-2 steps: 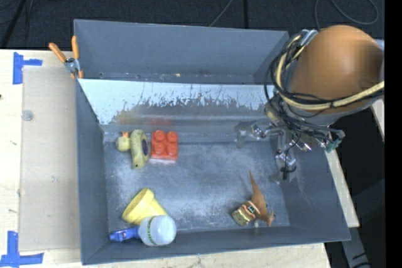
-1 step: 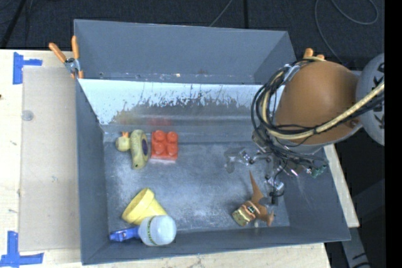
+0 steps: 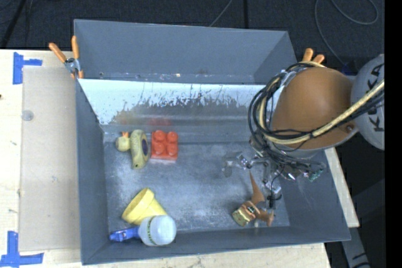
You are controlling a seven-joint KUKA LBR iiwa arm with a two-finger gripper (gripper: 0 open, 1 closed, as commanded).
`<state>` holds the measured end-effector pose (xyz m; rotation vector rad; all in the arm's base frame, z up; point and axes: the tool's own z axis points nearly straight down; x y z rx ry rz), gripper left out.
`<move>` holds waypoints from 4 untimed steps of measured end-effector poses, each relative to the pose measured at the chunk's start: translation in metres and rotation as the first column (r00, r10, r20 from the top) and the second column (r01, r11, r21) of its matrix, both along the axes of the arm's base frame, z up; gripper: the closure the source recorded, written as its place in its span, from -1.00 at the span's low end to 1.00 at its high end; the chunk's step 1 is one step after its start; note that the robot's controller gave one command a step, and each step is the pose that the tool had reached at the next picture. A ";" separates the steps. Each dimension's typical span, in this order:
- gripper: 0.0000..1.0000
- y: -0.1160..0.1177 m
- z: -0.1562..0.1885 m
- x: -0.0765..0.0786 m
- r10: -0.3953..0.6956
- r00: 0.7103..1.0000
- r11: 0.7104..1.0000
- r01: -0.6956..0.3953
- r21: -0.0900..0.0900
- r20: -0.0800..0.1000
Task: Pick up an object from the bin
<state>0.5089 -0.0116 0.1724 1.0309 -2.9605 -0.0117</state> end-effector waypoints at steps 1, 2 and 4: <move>-1.00 0.013 -0.015 -0.008 0.253 0.967 0.967 -0.253 0.001 0.000; -1.00 0.006 -0.047 -0.008 0.426 0.905 0.905 -0.426 0.003 0.006; 1.00 0.010 -0.061 -0.022 0.795 0.607 0.607 -0.795 0.008 0.009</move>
Offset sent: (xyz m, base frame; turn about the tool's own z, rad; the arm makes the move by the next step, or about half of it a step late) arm -0.0098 -0.0029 -0.0624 -0.4694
